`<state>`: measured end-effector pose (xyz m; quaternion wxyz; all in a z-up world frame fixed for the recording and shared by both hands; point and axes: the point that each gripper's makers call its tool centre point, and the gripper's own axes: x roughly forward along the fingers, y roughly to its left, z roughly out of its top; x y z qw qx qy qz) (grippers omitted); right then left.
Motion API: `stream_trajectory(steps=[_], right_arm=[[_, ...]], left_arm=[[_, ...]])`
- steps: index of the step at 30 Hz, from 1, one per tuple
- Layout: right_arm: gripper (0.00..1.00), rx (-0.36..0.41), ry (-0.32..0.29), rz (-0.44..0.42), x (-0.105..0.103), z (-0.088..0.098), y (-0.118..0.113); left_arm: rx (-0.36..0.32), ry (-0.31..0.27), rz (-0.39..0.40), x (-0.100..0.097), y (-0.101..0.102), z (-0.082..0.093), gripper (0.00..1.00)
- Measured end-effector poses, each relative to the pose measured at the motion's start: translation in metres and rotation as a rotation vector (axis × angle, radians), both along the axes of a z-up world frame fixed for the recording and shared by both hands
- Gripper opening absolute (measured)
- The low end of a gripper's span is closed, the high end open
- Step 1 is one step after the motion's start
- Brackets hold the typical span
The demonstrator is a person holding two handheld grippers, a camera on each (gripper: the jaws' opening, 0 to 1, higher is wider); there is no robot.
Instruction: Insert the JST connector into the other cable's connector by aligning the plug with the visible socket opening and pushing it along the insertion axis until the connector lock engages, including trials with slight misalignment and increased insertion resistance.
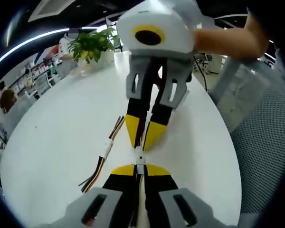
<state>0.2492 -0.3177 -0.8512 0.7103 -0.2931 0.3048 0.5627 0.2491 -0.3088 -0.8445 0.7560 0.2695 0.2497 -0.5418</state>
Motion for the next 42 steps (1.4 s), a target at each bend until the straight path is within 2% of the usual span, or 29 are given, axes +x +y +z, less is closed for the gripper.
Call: stream_trajectory(steps=[10, 13, 15, 18, 36, 42], right_arm=[[0.04, 0.002, 0.022, -0.023, 0.001, -0.001, -0.003], [0.04, 0.046, 0.031, -0.006, -0.002, 0.006, 0.004], [0.04, 0.024, 0.008, 0.007, -0.002, 0.003, 0.002], [0.04, 0.02, 0.013, 0.012, -0.003, 0.002, 0.002], [0.03, 0.077, 0.053, -0.014, -0.005, 0.008, 0.005], [0.04, 0.084, 0.042, -0.014, -0.003, 0.009, 0.004]], left_arm=[[0.001, -0.014, 0.001, 0.002, -0.002, -0.002, 0.0], [-0.019, -0.02, -0.007, 0.002, -0.006, 0.0, 0.0], [-0.006, -0.024, -0.008, 0.002, -0.005, -0.001, 0.0], [-0.003, -0.022, -0.018, 0.0, -0.005, -0.002, 0.0], [-0.008, -0.007, -0.012, 0.0, -0.002, 0.003, 0.0], [-0.004, -0.027, -0.013, 0.002, -0.003, 0.003, 0.0]])
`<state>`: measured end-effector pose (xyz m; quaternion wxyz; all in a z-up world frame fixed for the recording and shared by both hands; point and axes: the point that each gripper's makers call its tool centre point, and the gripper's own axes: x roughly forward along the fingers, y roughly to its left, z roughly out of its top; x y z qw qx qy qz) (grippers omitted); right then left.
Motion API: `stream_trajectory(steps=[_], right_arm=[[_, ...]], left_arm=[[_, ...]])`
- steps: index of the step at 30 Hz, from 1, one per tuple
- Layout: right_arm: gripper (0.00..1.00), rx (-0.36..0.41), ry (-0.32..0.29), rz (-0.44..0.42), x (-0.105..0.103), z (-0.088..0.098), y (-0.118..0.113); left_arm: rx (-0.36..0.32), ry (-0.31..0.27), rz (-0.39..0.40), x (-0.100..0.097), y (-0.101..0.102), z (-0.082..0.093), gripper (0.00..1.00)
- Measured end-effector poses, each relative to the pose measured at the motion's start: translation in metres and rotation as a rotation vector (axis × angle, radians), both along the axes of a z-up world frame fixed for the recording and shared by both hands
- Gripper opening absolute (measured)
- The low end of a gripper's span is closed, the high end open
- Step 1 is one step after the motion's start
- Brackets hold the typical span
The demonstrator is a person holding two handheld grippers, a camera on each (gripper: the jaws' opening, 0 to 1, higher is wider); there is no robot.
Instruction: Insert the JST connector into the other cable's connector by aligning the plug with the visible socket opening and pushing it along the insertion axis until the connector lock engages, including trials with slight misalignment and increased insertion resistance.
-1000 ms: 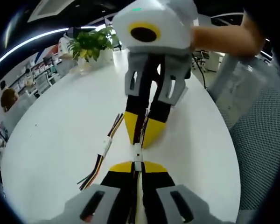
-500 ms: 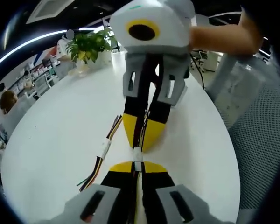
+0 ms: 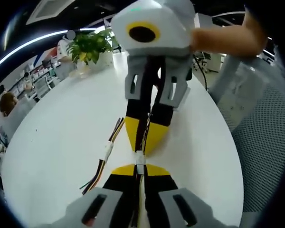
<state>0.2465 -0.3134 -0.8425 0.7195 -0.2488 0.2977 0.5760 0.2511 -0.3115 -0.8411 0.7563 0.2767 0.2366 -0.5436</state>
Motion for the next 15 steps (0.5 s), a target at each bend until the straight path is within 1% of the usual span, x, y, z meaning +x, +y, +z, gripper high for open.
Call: stream_trajectory(steps=[5, 7, 10, 15], right_arm=[[0.04, 0.028, -0.024, -0.019, 0.0065, 0.0063, -0.0001], [0.04, 0.033, -0.025, -0.026, 0.0076, 0.0072, -0.0001], [0.04, 0.029, -0.034, -0.026, 0.0084, 0.0061, -0.0002], [0.04, 0.037, -0.054, -0.026, 0.011, 0.0077, 0.0011]], left_arm=[[-0.022, -0.031, 0.025, 0.0067, 0.0008, 0.0071, 0.0], [-0.023, -0.038, 0.028, 0.0078, 0.0007, 0.008, 0.0], [-0.033, -0.033, 0.041, 0.0089, -0.0002, 0.0096, 0.0], [-0.031, -0.045, 0.049, 0.0111, 0.0009, 0.0103, 0.0]])
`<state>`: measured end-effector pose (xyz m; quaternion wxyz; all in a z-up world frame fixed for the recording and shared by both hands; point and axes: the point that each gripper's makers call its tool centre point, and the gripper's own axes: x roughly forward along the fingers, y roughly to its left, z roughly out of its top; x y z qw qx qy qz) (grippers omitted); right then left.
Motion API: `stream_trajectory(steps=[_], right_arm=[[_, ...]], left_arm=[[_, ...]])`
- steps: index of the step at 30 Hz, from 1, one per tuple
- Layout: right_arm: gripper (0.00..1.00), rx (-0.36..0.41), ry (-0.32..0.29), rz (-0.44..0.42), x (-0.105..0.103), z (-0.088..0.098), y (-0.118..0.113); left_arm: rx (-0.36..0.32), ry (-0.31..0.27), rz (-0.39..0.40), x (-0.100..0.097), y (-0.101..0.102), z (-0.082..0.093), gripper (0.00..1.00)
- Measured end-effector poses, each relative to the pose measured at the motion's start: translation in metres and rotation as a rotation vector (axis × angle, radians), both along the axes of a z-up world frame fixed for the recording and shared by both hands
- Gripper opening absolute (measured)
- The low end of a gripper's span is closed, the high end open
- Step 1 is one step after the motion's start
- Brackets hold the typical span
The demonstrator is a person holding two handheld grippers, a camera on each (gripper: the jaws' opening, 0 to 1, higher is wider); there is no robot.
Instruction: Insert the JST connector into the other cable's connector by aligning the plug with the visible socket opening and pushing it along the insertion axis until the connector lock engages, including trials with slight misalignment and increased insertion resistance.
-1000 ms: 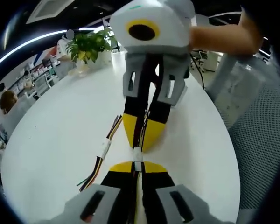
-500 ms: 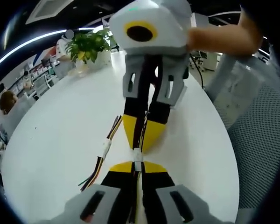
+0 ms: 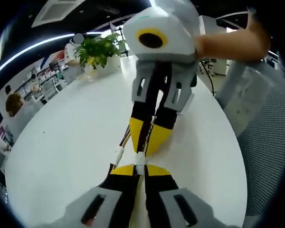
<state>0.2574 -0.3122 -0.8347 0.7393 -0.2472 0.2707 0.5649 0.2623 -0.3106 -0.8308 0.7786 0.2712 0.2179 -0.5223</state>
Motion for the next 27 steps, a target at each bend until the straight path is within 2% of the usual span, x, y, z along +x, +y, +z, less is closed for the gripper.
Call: stream_trajectory(steps=[5, 14, 22, 27], right_arm=[[0.04, 0.0, -0.052, 0.013, 0.005, 0.0, -0.001], [0.04, 0.003, -0.037, -0.026, 0.011, -0.005, -0.006], [0.04, 0.007, -0.036, -0.048, 0.013, -0.015, -0.007], [0.04, 0.014, -0.03, -0.049, 0.013, -0.015, -0.007]], left_arm=[[-0.008, -0.007, 0.026, 0.005, 0.002, 0.002, 0.02], [0.025, 0.01, 0.058, 0.008, 0.013, -0.007, 0.04], [0.026, 0.027, 0.058, 0.006, 0.012, -0.011, 0.07], [0.03, 0.033, 0.066, 0.006, 0.014, -0.013, 0.07]])
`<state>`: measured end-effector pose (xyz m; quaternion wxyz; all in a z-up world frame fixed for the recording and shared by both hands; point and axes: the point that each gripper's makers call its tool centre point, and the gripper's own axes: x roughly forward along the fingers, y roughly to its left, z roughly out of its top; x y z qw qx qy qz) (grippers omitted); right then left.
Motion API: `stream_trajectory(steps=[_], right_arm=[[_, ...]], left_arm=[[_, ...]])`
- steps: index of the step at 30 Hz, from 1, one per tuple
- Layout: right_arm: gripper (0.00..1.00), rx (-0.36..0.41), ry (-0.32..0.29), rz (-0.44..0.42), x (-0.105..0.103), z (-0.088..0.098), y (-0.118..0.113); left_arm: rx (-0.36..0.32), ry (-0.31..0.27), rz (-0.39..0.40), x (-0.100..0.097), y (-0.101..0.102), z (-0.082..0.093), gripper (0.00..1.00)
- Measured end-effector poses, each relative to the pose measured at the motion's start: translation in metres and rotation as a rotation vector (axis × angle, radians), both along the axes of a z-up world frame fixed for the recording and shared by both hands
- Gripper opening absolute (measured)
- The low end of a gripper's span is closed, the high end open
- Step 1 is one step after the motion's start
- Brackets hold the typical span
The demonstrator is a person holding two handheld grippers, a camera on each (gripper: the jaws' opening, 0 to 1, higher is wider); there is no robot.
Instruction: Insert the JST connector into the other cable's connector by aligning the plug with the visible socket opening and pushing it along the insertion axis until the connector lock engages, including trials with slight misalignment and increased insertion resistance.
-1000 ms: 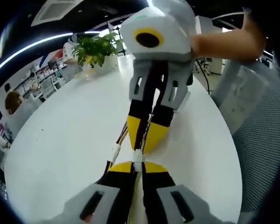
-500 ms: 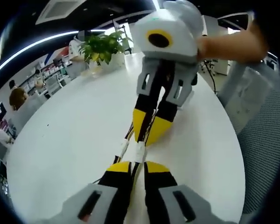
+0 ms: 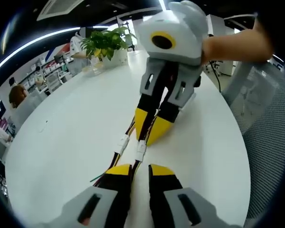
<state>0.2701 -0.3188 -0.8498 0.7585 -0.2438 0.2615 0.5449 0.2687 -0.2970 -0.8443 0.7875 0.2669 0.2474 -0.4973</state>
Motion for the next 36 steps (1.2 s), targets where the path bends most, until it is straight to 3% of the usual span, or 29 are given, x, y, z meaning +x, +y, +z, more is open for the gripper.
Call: stream_trajectory(steps=[24, 36], right_arm=[[0.05, -0.006, -0.011, 0.003, -0.0005, -0.0016, 0.0001], [0.13, -0.015, -0.023, -0.015, 0.0011, 0.0011, -0.002]], left_arm=[[-0.008, 0.007, 0.008, -0.0006, -0.001, -0.0007, 0.07], [-0.031, 0.01, 0.027, 0.0008, -0.0002, 0.0031, 0.1]])
